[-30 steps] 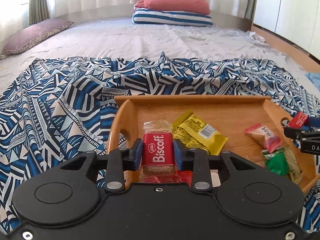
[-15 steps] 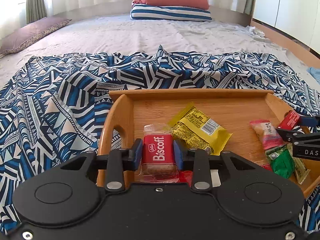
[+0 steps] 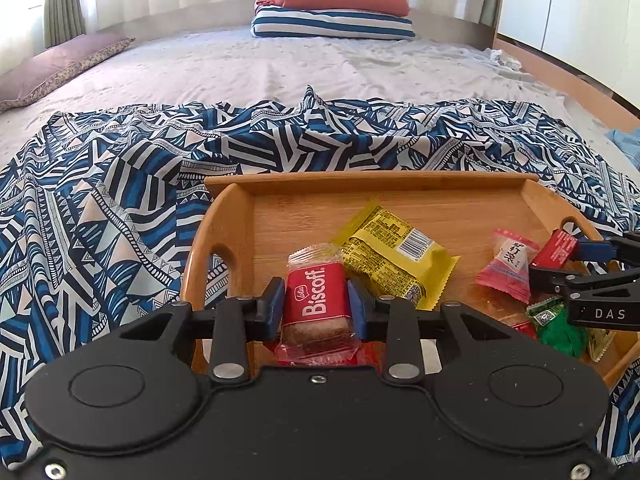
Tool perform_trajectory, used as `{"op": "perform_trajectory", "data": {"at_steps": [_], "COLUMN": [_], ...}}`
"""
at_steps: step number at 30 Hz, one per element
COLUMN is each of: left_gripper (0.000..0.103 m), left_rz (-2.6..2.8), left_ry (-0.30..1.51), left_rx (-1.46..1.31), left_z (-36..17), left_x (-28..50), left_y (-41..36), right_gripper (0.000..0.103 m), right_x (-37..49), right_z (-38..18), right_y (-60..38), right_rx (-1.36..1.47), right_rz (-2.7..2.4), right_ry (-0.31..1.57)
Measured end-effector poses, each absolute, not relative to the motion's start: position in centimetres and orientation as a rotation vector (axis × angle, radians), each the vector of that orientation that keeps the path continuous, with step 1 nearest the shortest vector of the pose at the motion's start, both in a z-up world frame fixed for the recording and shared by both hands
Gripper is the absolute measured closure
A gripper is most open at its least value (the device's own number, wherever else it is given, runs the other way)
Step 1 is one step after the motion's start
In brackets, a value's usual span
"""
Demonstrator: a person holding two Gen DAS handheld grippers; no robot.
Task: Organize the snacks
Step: 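Open both tools to release the Biscoff packet and red bar onto the tray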
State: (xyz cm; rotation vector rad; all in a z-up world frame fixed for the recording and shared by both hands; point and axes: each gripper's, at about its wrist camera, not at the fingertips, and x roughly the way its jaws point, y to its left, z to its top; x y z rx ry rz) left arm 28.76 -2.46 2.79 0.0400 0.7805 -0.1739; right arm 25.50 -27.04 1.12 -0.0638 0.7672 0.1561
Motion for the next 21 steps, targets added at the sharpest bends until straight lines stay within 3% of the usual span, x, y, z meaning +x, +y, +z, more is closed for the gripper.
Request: {"op": "perform_trajectory", "data": {"at_steps": [8,14,21], "left_gripper": [0.071,0.070,0.057], "left_rz": [-0.180,-0.179,-0.168], "left_ry": [0.779,0.779,0.764], "left_rx": [0.036,0.035,0.049], "left_z": [2.77,2.66,2.97], "left_x": [28.76,28.71,28.47], "left_y": [-2.49,-2.48,-2.54], "right_gripper": [0.028,0.022,0.016], "right_x": [25.54,25.67,25.46], "right_z": [0.94,0.82,0.83], "right_y": [-27.04,-27.30,-27.56], "right_rx": [-0.047,-0.028,0.007], "right_rz": [0.168,0.177,0.183], "right_ry": [0.770,0.775,0.772]}}
